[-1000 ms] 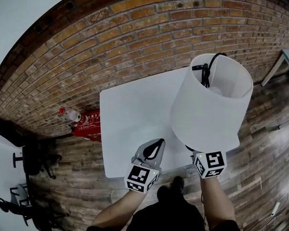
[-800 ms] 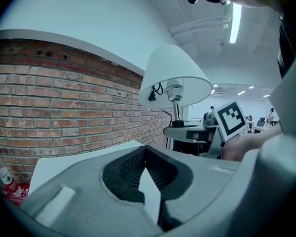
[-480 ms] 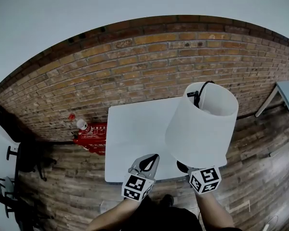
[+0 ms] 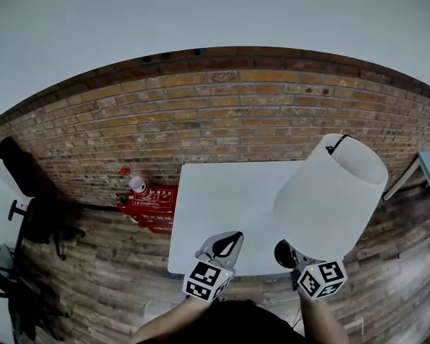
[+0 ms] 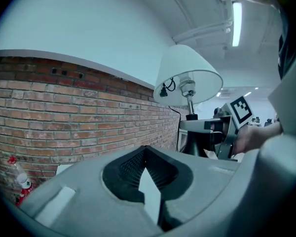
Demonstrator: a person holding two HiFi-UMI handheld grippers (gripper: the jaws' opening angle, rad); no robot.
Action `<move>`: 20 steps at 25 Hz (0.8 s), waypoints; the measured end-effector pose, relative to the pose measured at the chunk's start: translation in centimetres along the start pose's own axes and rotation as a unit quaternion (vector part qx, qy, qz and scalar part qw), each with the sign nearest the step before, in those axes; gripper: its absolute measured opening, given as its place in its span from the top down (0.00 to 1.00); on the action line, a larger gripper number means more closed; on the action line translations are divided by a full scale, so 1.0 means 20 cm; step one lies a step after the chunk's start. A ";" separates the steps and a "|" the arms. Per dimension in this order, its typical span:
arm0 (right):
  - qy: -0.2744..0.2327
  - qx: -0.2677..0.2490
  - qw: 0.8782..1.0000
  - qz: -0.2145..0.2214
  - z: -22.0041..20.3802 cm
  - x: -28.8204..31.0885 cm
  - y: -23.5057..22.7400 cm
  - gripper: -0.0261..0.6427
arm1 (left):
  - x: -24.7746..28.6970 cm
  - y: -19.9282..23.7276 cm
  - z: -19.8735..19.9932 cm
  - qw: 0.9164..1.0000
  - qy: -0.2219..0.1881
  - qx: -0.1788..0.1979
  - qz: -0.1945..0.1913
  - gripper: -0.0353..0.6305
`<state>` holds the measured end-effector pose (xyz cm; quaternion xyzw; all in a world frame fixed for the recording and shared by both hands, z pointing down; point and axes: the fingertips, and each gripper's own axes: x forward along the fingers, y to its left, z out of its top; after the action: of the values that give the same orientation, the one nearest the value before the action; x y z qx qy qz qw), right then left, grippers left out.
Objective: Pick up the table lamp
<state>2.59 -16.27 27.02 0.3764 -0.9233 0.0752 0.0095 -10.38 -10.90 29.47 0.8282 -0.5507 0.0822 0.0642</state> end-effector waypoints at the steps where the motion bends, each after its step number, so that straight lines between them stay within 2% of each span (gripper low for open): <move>1: -0.005 0.001 1.000 -0.001 0.01 0.02 0.01 0.77 | -0.01 0.03 0.01 1.000 -0.001 -0.001 0.000 0.94; 13: -0.001 0.007 1.000 0.010 -0.01 0.18 0.20 0.77 | -0.12 0.27 0.08 1.000 -0.015 -0.002 0.012 0.94; 20: 0.006 -0.005 1.000 0.020 -0.03 0.20 0.29 0.77 | -0.17 0.33 0.06 0.999 -0.021 -0.017 0.017 0.94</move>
<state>-4.34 -14.94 27.15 0.3574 -0.9310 0.0725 0.0154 -17.72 -10.60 27.60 0.8190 -0.5673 0.0563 0.0653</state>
